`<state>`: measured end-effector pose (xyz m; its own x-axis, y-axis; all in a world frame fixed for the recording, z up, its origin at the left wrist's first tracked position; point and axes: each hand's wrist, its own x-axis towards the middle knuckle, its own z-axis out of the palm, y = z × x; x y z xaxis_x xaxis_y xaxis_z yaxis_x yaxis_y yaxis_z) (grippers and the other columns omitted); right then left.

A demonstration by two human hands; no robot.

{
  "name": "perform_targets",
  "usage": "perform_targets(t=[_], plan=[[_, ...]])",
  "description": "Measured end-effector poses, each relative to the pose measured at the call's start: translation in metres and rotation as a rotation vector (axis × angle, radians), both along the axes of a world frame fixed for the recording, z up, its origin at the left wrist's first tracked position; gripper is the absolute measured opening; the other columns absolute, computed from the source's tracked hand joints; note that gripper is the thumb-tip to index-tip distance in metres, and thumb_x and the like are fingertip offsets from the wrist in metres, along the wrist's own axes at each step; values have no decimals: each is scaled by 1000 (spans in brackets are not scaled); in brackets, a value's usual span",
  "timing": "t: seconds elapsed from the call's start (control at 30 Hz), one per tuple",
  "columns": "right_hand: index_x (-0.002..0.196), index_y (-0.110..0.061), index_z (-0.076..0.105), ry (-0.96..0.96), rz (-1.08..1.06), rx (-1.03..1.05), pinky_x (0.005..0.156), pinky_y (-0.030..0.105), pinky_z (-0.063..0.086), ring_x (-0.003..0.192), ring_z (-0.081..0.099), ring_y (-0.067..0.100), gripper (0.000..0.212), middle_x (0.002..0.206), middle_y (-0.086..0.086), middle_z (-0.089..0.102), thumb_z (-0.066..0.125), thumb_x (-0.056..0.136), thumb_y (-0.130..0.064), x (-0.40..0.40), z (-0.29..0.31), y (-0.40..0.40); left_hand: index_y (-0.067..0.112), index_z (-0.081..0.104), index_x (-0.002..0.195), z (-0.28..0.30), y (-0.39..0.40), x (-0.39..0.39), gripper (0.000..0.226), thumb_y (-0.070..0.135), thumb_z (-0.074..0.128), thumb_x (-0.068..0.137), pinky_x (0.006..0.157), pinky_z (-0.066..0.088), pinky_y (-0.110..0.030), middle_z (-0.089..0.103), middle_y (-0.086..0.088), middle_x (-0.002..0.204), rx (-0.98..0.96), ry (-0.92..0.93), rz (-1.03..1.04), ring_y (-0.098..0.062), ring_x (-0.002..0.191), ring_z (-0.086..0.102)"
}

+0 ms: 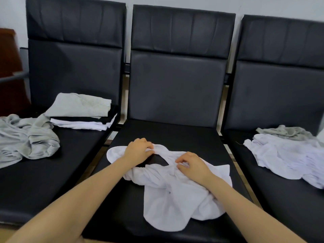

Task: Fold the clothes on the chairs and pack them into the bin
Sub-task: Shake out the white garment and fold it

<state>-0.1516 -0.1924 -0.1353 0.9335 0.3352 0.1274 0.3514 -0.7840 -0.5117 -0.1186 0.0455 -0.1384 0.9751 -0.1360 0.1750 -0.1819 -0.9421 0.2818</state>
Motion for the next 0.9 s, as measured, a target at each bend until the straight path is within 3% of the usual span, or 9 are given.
perform_targets(t=[0.13, 0.2, 0.3, 0.37, 0.43, 0.57, 0.63, 0.73, 0.9], plan=[[106, -18, 69, -43, 35, -37, 88, 22, 42, 101, 53, 16, 21, 104, -7, 61, 64, 86, -21, 7, -5, -1, 19, 58, 68, 8, 14, 7, 30, 20, 47, 97, 65, 41, -27, 61, 4, 73, -499, 52, 53, -20, 73, 56], [107, -19, 69, -59, 17, -71, 86, 23, 43, 102, 52, 16, 21, 102, -8, 59, 61, 88, -23, 10, -7, 3, 20, 59, 68, 8, 17, 8, 30, 23, 49, 96, 65, 40, -27, 60, 7, 71, -485, 74, 8, -14, 68, 53], [111, -22, 68, -61, -24, -90, 84, 24, 43, 102, 50, 16, 24, 100, -8, 57, 59, 90, -28, 12, -9, 8, 28, 71, 87, 3, 16, 7, 15, 40, 62, 86, 79, 46, -29, 61, 8, 91, -289, 153, -159, -8, 86, 54], [114, -23, 67, -59, -39, -102, 85, 26, 44, 102, 50, 16, 26, 102, -4, 59, 60, 90, -32, 12, -10, 9, 33, 70, 91, -1, 14, 6, 17, 46, 65, 83, 84, 44, -27, 56, 13, 96, -102, 110, -230, -6, 94, 50], [114, -24, 67, -56, -57, -90, 82, 25, 43, 100, 50, 16, 26, 97, -4, 57, 62, 90, -33, 13, -11, 10, 29, 67, 88, -3, 13, 7, 14, 43, 64, 86, 84, 44, -29, 57, 11, 96, -85, 61, -238, -8, 94, 50], [100, -27, 69, -31, -95, -43, 71, 23, 39, 83, 51, 11, 13, 80, -13, 49, 62, 89, -29, 15, -10, 15, 13, 59, 86, 5, 10, 8, 16, 26, 54, 94, 75, 48, -33, 64, -5, 85, -564, 150, -85, -13, 75, 58], [94, -24, 68, -34, -46, -49, 74, 24, 42, 82, 51, 10, 9, 81, -13, 51, 61, 89, -24, 16, -9, 18, 10, 54, 88, 12, 7, 11, 19, 22, 45, 99, 66, 50, -26, 63, -5, 82, -806, 253, 16, -14, 65, 61], [84, -14, 64, -28, 78, 15, 78, 20, 41, 86, 49, 10, 7, 82, -11, 53, 58, 86, -12, 13, -2, 16, 12, 52, 85, 20, 5, 19, 26, 28, 40, 102, 52, 42, -23, 56, -2, 77, -938, 278, 195, -14, 54, 50], [69, 5, 45, 75, 69, 347, 60, 24, 32, 66, 37, 13, 18, 72, 5, 42, 45, 87, 1, 4, 21, -5, 9, 52, 82, 23, 16, 27, 30, 29, 41, 101, 47, 30, -27, 44, -3, 68, -1190, 292, 451, -15, 51, 34]])
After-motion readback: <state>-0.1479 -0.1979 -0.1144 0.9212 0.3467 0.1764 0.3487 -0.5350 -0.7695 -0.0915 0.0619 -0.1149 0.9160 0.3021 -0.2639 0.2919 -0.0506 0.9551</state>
